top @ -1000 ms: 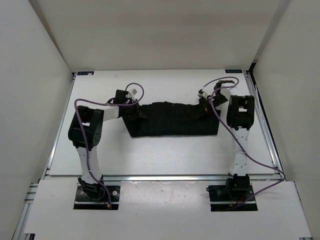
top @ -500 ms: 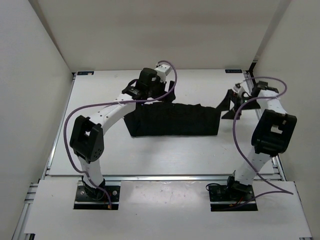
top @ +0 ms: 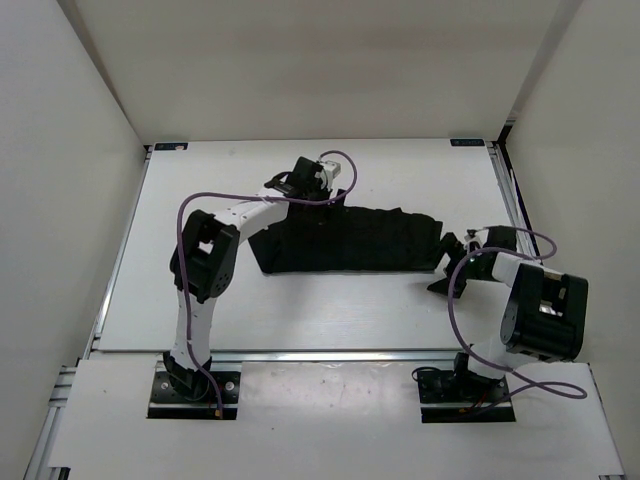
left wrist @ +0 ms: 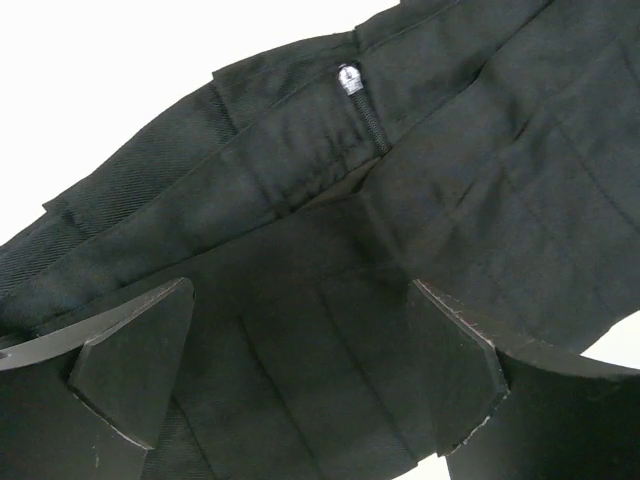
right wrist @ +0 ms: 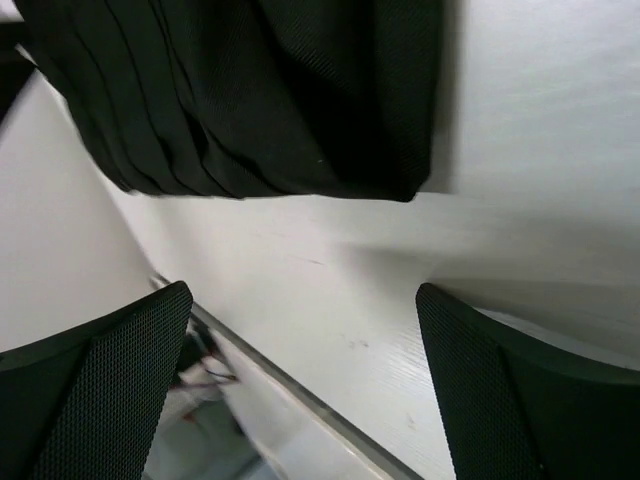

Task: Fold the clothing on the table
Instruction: Fold the skirt

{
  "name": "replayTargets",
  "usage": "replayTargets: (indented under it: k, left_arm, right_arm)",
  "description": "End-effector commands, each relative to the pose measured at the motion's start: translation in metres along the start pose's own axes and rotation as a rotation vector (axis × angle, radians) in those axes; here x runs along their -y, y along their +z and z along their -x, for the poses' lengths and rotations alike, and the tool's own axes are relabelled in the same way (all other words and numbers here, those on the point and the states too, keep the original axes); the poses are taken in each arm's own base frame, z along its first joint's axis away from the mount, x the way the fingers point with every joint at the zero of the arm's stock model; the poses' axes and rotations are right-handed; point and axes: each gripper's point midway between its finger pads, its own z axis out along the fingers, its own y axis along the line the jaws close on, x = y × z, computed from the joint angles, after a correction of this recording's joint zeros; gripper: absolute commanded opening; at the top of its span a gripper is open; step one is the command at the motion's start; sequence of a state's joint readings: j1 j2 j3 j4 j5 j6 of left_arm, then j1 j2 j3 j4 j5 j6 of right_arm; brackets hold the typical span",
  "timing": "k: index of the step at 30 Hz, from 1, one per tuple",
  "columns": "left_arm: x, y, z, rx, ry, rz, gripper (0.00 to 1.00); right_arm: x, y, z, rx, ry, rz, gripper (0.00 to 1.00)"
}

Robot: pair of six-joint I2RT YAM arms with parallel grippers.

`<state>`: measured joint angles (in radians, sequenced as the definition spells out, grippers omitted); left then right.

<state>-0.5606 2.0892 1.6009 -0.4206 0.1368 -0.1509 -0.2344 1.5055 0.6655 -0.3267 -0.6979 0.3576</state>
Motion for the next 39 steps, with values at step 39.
replayTargets:
  k: [39]
  left_arm:
    - [0.123,0.027,0.044,0.048,-0.073,-0.277,0.86]
  right_arm:
    - [0.031,-0.006,0.083,0.312,0.177,-0.212,0.89]
